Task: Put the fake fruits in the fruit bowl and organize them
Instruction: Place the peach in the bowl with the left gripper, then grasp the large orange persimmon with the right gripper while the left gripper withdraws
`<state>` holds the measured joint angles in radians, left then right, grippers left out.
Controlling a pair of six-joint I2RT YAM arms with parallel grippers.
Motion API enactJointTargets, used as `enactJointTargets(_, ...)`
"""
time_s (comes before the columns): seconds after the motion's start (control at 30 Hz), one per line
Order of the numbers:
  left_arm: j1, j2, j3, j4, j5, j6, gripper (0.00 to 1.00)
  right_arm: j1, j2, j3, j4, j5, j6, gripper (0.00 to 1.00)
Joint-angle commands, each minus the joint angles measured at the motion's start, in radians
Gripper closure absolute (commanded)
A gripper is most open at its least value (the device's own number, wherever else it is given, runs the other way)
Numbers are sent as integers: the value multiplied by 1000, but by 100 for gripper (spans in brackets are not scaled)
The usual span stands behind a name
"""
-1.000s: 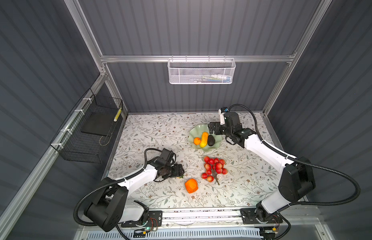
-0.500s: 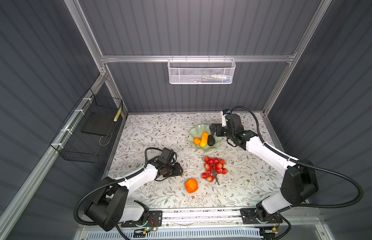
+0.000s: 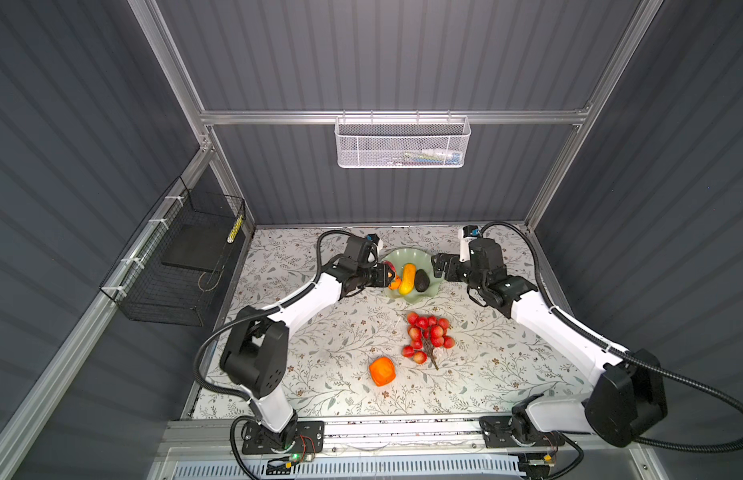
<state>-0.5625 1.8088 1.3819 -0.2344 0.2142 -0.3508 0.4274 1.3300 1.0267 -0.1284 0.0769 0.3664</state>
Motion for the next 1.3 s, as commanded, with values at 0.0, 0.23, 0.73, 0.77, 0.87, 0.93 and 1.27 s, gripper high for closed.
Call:
enactJointTargets(0.0,-6,154,181,-60,11,111,61,-10,-43,-37,-15,17,13,1)
enactJointTargets(0.23,-4,401,418,-108,-13,167,61,-14,-114,-91,-39,17,29,1)
enactJointTargets(0.73,-2,385,406,-75,-73,108,23,-14,-86,-66,-94,-54,-7,3)
enactJointTargets(0.77,-2,363,400,-66,-79,108,21,-13,-81,-63,-103,-73,-9,3)
enactJointTargets(0.87,1,290,367,-21,-117,125,16,16,-66,-61,-141,-83,-6,4)
enactJointTargets(0.93,8,236,335,18,-164,131,13,56,-59,-68,-166,-85,-10,4)
enactJointTargets(1.27,70,-128,-70,290,-447,44,0,411,21,-86,-241,-85,-27,7)
